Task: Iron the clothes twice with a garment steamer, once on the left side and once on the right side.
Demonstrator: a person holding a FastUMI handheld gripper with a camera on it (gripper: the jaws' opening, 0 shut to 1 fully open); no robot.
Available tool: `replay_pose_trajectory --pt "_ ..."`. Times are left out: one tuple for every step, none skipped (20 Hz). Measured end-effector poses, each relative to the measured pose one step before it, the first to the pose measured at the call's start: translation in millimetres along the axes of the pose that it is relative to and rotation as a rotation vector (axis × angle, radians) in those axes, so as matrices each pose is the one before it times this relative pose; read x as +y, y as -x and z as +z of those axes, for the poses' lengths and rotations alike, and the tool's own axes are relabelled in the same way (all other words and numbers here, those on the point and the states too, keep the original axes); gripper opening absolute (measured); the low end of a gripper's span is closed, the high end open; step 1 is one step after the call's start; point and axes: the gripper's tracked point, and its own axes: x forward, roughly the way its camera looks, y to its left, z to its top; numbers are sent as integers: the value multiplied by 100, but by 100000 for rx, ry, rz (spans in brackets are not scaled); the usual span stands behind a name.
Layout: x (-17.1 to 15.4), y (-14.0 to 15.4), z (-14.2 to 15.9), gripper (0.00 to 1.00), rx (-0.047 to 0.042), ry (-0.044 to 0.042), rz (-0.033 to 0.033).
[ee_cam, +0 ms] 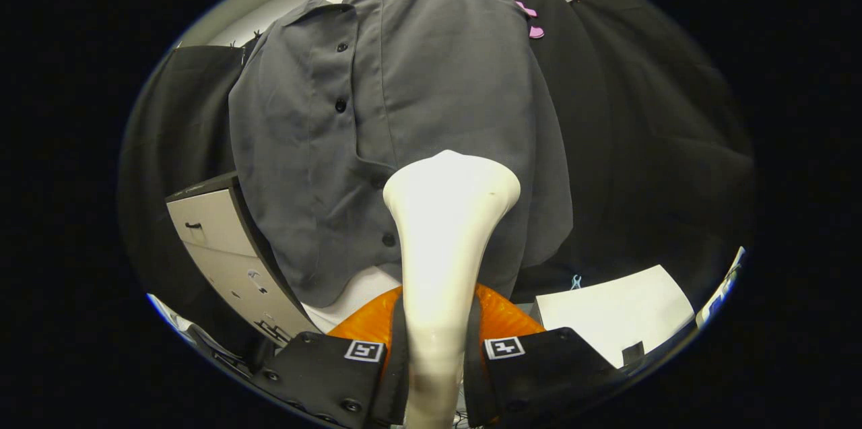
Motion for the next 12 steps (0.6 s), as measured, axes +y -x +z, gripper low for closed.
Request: replay_pose_trajectory --pt "-51 -13 -659 41 843 -411 -237" --pt "-235 120 -870 40 1189 -126 -503" --pt "-148 60 -742 41 1202 -92 -234" --pt "-48 355 -699 41 1451 199 393" --pt "-115 431 -471 41 638 89 396" --pt "-133 583 33 41 -470 69 121" --pt "-107 751 67 41 -875 532 -129" --pt "-12 788 308 41 -964 511 -371" --pt "70 957 505 41 -1312 65 -75" --pt "264 935 578 41 -1159 -429 489" --pt "323 825 838 41 -1464 -625 502" --pt "315 797 802 41 -1569 -448 513"
